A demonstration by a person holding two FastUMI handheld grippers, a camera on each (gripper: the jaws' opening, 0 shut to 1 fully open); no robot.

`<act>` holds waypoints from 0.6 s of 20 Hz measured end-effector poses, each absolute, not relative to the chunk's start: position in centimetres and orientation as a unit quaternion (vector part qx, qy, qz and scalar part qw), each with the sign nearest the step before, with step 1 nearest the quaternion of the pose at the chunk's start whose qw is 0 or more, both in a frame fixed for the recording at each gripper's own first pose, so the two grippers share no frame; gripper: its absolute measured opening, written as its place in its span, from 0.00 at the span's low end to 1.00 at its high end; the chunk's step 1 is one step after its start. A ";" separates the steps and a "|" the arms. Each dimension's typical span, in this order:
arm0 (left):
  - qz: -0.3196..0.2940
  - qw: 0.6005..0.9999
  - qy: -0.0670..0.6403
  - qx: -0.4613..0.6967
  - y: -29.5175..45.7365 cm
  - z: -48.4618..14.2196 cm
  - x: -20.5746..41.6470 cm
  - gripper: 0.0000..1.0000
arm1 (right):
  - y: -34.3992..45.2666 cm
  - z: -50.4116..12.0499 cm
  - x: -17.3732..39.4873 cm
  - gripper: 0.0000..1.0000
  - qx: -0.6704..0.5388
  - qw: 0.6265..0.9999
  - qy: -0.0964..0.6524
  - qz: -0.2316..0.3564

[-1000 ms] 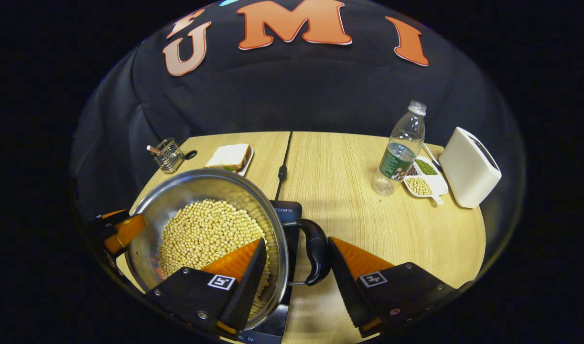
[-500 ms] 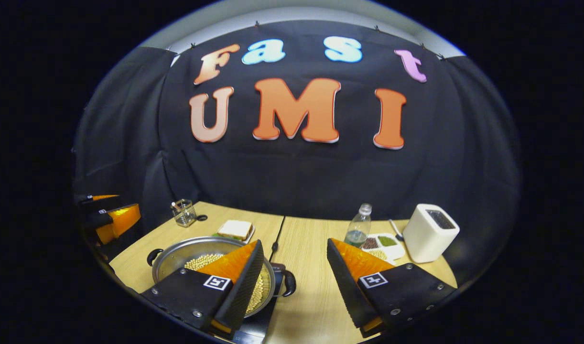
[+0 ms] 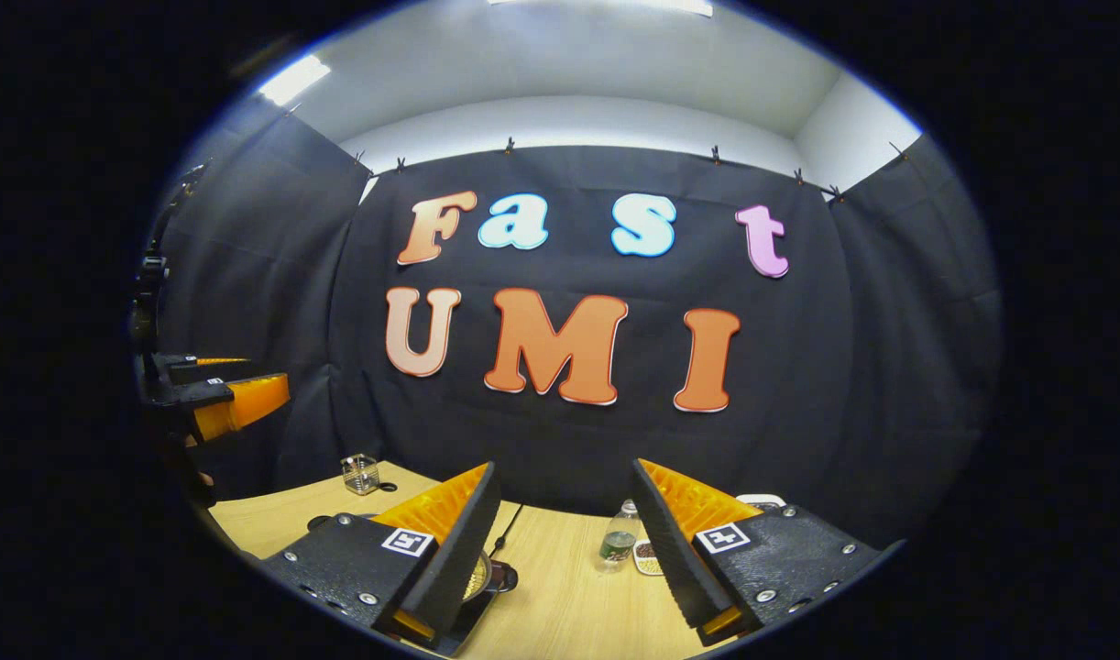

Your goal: First push the handle of the pot to place it horizontally, then grasp the pot with both hands and set it on the induction cooktop.

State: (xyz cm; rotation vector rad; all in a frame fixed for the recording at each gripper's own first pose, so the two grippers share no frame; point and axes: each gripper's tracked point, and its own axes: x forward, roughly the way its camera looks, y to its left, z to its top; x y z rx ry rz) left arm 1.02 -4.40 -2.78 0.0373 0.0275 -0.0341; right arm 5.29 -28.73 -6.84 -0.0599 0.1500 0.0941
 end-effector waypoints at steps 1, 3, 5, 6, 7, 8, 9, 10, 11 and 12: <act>-0.020 1.000 0.000 0.016 -4.7 -1.5 0.2 0.94 | -29.4 -5.6 4.8 0.89 -0.030 0.997 0.062 0.045; -0.020 0.999 -0.021 0.016 -5.0 0.4 -0.9 0.95 | -30.4 -3.4 4.0 0.92 -0.026 0.998 0.037 0.041; -0.015 0.999 -0.043 0.021 -5.1 2.2 -1.9 0.95 | -32.0 -1.6 3.7 0.93 -0.033 0.999 0.016 0.034; -0.010 0.998 -0.055 0.024 -4.9 3.2 -2.5 0.95 | -32.7 -0.9 3.6 0.86 -0.036 0.999 0.010 0.029; -0.005 0.997 -0.067 0.025 -4.8 4.5 -2.9 0.95 | -33.3 -0.4 3.4 0.90 -0.036 0.999 0.006 0.025; -0.002 0.997 -0.078 0.025 -4.6 5.5 -3.5 0.95 | -33.8 0.2 3.2 0.90 -0.032 0.999 0.003 0.021; -0.001 0.995 -0.092 0.027 -4.5 6.6 -4.0 0.96 | -34.4 1.0 2.8 0.90 -0.029 0.999 -0.002 0.020; 0.003 0.994 -0.104 0.032 -4.4 7.6 -4.5 0.98 | -34.8 1.7 2.6 0.90 -0.028 0.999 -0.008 0.018; 0.010 0.993 -0.114 0.036 -4.4 8.4 -4.6 0.98 | -35.2 2.1 2.5 0.90 -0.030 0.999 -0.012 0.016; 0.012 0.992 -0.122 0.034 -4.4 9.0 -5.0 0.98 | -35.6 2.5 2.4 0.90 -0.032 0.999 -0.015 0.014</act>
